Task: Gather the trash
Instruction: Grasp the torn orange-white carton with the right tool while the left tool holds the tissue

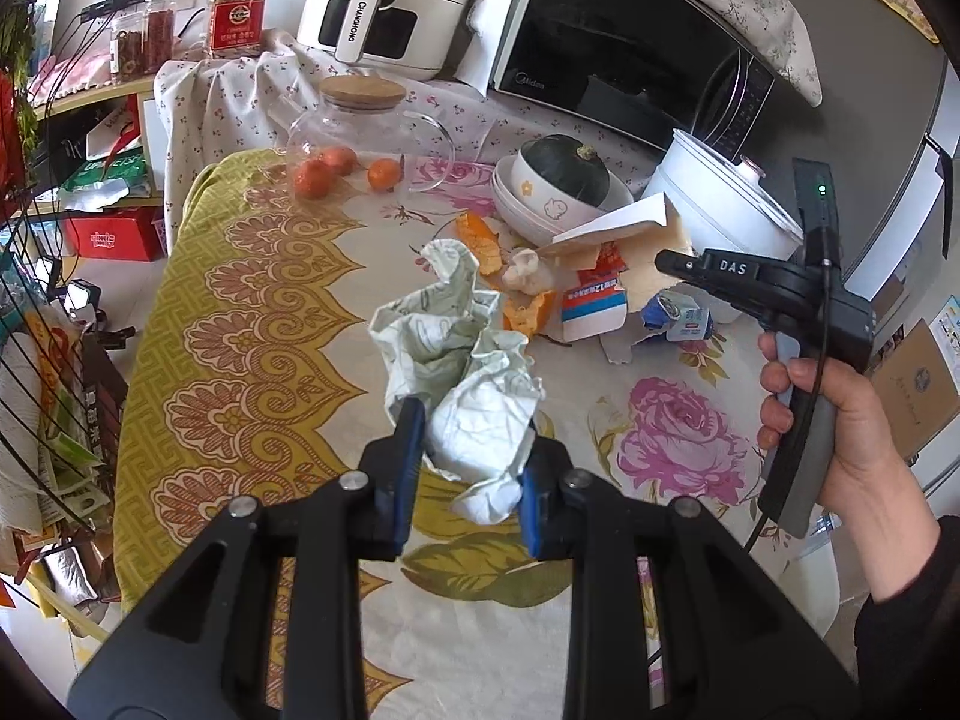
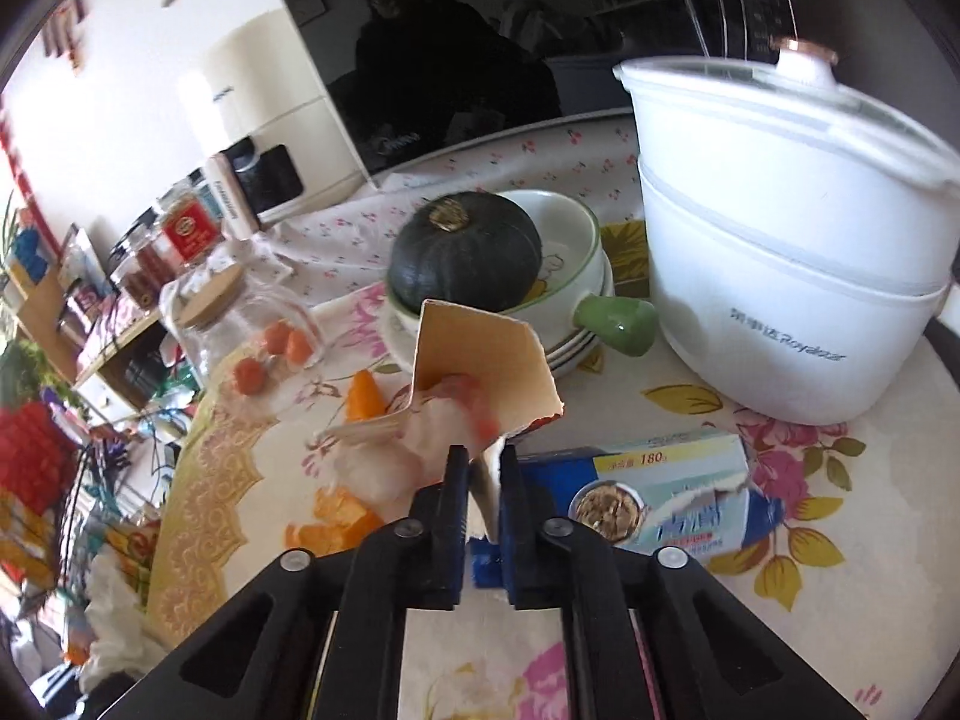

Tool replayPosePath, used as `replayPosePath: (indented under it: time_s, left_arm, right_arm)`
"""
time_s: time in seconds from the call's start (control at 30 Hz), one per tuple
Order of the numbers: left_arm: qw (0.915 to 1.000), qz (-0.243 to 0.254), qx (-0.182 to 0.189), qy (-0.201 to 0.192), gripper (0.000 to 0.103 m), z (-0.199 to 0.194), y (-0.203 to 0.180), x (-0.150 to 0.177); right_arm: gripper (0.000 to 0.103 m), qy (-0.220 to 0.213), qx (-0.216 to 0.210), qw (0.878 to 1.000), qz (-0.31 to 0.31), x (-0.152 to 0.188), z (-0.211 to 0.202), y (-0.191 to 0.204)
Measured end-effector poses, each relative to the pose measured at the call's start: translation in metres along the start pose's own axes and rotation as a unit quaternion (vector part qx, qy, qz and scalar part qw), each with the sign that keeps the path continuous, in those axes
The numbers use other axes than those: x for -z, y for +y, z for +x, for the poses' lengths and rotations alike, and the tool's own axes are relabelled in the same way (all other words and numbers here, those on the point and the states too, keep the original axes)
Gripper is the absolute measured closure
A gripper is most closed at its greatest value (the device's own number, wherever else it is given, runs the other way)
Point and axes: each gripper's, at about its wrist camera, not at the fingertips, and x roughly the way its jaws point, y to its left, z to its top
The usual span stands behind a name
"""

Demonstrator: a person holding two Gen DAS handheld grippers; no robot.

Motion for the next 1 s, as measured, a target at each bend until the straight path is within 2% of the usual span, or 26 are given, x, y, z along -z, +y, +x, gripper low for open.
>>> replayPosePath:
  time_s: [0.2, 0.37, 0.57, 0.67, 0.77, 0.8, 0.83, 0.87, 0.9, 1.0]
  left_arm:
    - [0.9997, -0.016, 0.015, 0.006, 0.074, -0.007, -0.013, 0.010]
    - [0.9992, -0.022, 0.033, 0.007, 0.074, -0.019, -0.029, 0.021]
    - [0.9987, -0.009, 0.045, 0.021, 0.073, -0.026, -0.051, 0.045]
    - [0.9984, 0.010, 0.045, 0.032, 0.074, -0.025, -0.061, 0.055]
    - [0.9977, 0.033, 0.042, 0.041, 0.073, -0.023, -0.070, 0.063]
    - [0.9975, 0.037, 0.041, 0.044, 0.073, -0.022, -0.071, 0.065]
    - [0.9973, 0.039, 0.041, 0.046, 0.073, -0.022, -0.072, 0.066]
    - [0.9971, 0.039, 0.042, 0.049, 0.073, -0.021, -0.072, 0.067]
    - [0.9970, 0.038, 0.044, 0.052, 0.073, -0.020, -0.072, 0.067]
    - [0.9966, 0.032, 0.050, 0.056, 0.073, -0.018, -0.072, 0.068]
  right_arm:
    - [0.100, -0.014, -0.014, 0.999, -0.026, 0.025, -0.065, 0.007]
    - [0.100, -0.011, -0.026, 0.999, -0.035, 0.056, -0.115, -0.002]
    - [0.100, 0.018, -0.012, 0.998, -0.053, 0.118, -0.143, -0.023]
    - [0.094, 0.037, 0.004, 0.998, -0.042, 0.149, -0.145, -0.043]
    - [0.083, 0.065, -0.003, 0.998, -0.011, 0.170, -0.151, -0.067]
    - [0.067, 0.070, -0.002, 0.997, -0.008, 0.176, -0.154, -0.074]
    - [0.036, 0.074, -0.001, 0.997, -0.006, 0.181, -0.158, -0.081]
    - [0.024, 0.073, 0.002, 0.997, -0.004, 0.185, -0.162, -0.086]
    - [0.019, 0.067, 0.008, 0.998, -0.002, 0.188, -0.168, -0.091]
    - [0.019, 0.069, 0.012, 0.997, 0.016, 0.188, -0.175, -0.106]
